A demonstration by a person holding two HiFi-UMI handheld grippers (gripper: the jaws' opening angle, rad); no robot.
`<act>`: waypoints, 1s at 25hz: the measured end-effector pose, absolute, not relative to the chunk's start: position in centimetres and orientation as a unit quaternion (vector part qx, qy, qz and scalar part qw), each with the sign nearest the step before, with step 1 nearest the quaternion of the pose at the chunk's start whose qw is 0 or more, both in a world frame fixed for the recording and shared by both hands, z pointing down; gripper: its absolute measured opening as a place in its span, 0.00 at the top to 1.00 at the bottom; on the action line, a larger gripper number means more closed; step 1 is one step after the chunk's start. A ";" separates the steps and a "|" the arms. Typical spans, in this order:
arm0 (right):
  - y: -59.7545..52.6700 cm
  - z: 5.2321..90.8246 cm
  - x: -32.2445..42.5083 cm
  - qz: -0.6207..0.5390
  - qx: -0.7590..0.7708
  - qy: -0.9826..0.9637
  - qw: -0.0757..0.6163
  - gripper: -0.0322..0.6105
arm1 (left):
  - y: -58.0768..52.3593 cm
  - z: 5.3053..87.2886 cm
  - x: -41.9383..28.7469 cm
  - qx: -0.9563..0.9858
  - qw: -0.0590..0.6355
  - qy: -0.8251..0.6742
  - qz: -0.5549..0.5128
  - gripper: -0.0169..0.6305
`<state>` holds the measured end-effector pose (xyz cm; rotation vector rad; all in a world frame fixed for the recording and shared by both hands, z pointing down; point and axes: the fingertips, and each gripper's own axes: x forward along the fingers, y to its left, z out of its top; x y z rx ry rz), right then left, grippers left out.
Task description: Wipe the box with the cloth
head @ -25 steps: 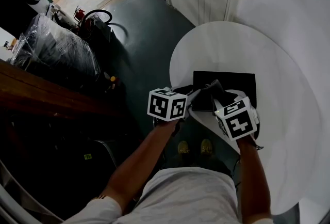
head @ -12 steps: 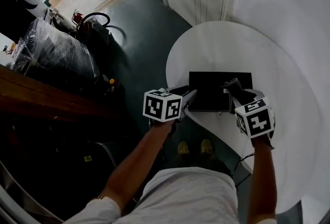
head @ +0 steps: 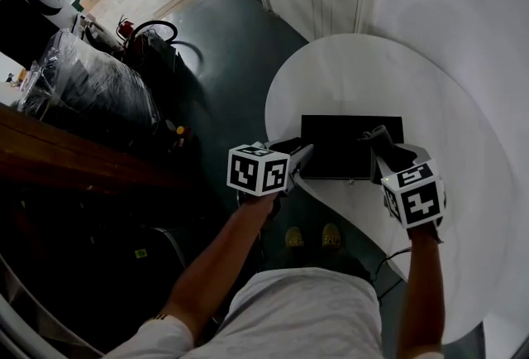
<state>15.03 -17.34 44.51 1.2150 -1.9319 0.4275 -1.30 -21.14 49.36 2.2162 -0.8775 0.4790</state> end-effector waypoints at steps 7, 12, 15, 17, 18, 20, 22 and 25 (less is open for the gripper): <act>-17.5 43.9 15.8 0.161 0.484 -0.762 0.399 0.78 | -21.3 49.4 -1.3 0.854 0.349 -0.340 0.184 0.73; -17.2 43.7 16.7 0.157 0.491 -0.756 0.404 0.78 | -21.2 49.3 -1.3 0.853 0.348 -0.340 0.185 0.74; -17.1 43.9 17.9 0.154 0.498 -0.746 0.414 0.78 | -21.3 49.4 -1.3 0.854 0.348 -0.340 0.185 0.74; -17.0 44.1 18.7 0.156 0.503 -0.742 0.415 0.78 | -21.3 49.4 -1.3 0.854 0.348 -0.340 0.185 0.74; -16.9 44.2 19.0 0.157 0.506 -0.740 0.415 0.78 | -21.2 49.4 -1.3 0.854 0.348 -0.340 0.185 0.74; -16.8 44.3 19.8 0.160 0.512 -0.735 0.416 0.78 | -21.2 49.5 -1.4 0.854 0.347 -0.340 0.186 0.74; -16.7 44.4 20.6 0.162 0.517 -0.730 0.416 0.78 | -21.2 49.5 -1.4 0.854 0.347 -0.340 0.187 0.74; -16.5 44.1 21.6 0.165 0.524 -0.728 0.410 0.78 | -21.3 49.4 -1.3 0.854 0.346 -0.340 0.187 0.74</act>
